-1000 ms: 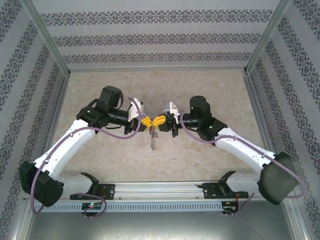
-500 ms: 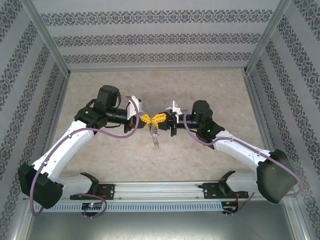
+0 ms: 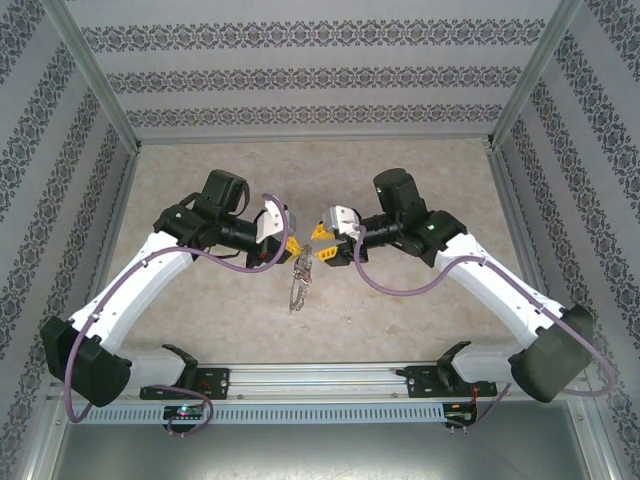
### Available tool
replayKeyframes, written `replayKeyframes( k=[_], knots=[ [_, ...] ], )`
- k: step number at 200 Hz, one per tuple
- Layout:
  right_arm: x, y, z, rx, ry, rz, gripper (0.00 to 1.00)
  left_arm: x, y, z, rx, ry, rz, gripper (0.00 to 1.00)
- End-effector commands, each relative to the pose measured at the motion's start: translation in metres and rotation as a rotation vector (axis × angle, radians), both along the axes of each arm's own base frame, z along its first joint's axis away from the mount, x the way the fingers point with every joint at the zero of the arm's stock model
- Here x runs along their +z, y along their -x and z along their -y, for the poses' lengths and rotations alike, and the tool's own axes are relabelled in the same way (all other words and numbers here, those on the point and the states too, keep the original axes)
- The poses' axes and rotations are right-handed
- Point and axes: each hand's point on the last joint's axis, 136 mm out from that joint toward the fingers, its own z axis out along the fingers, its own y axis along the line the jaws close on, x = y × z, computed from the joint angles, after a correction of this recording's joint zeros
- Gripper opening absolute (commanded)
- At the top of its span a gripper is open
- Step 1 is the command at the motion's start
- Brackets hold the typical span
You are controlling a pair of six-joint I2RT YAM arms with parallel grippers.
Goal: Put the keys on the keyring
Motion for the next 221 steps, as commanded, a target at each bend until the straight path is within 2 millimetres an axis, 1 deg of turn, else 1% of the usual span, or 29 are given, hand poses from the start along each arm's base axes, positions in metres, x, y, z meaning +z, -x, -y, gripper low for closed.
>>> replayKeyframes(
  k=[1,27,42,53,61,70,76,78,80,82,89,106,118,138,153,173,195,221],
  knots=[
    [-0.017,0.011,-0.003,0.047,0.08,-0.026,0.37,0.013,0.008,0.004,-0.055,0.03,0.017,0.0],
    [-0.02,0.006,-0.012,0.022,0.09,-0.062,0.32,0.012,0.008,0.005,-0.058,0.034,0.012,0.0],
    [-0.019,0.007,-0.018,0.02,0.082,-0.082,0.29,0.011,0.008,0.005,-0.059,0.033,0.006,0.0],
    [-0.018,0.007,-0.021,0.012,0.073,-0.09,0.25,0.011,0.007,0.006,-0.059,0.034,0.002,0.0],
    [-0.02,0.004,-0.022,-0.005,0.072,-0.1,0.25,0.013,0.006,0.007,-0.053,0.039,0.001,0.0],
    [-0.022,-0.001,-0.02,-0.039,0.076,-0.099,0.28,0.015,0.001,0.007,-0.021,0.043,0.0,0.0],
    [-0.022,-0.006,-0.018,-0.071,0.07,-0.096,0.33,0.016,-0.005,0.007,0.014,0.045,-0.005,0.0],
    [-0.022,-0.008,-0.016,-0.088,0.066,-0.096,0.38,0.016,-0.007,0.008,0.025,0.046,-0.007,0.0],
    [-0.023,-0.009,-0.015,-0.094,0.065,-0.097,0.39,0.017,-0.009,0.008,0.037,0.049,-0.006,0.0],
    [-0.022,-0.011,-0.014,-0.111,0.06,-0.096,0.43,0.017,-0.011,0.008,0.047,0.049,-0.004,0.0],
    [-0.024,-0.019,-0.008,-0.169,0.049,-0.099,0.47,0.018,-0.019,0.007,0.108,0.049,-0.018,0.0],
    [-0.022,-0.036,0.009,-0.31,0.004,-0.102,0.5,0.019,-0.039,0.005,0.242,0.057,-0.053,0.0],
    [-0.02,-0.043,0.02,-0.405,-0.042,-0.095,0.51,0.021,-0.046,0.005,0.295,0.064,-0.077,0.0],
    [-0.025,-0.044,0.036,-0.506,-0.087,-0.076,0.56,0.03,-0.05,0.004,0.337,0.105,-0.081,0.0],
    [-0.03,-0.042,0.045,-0.544,-0.114,-0.082,0.6,0.039,-0.052,0.004,0.362,0.138,-0.075,0.0],
    [-0.036,-0.035,0.049,-0.533,-0.12,-0.096,0.6,0.043,-0.057,0.003,0.393,0.145,-0.077,0.0],
    [-0.042,-0.03,0.048,-0.499,-0.115,-0.087,0.61,0.047,-0.058,0.005,0.392,0.156,-0.086,0.0],
    [-0.051,-0.043,0.049,-0.498,-0.079,-0.039,0.63,0.047,-0.061,0.005,0.404,0.169,-0.09,0.0]
  ],
)
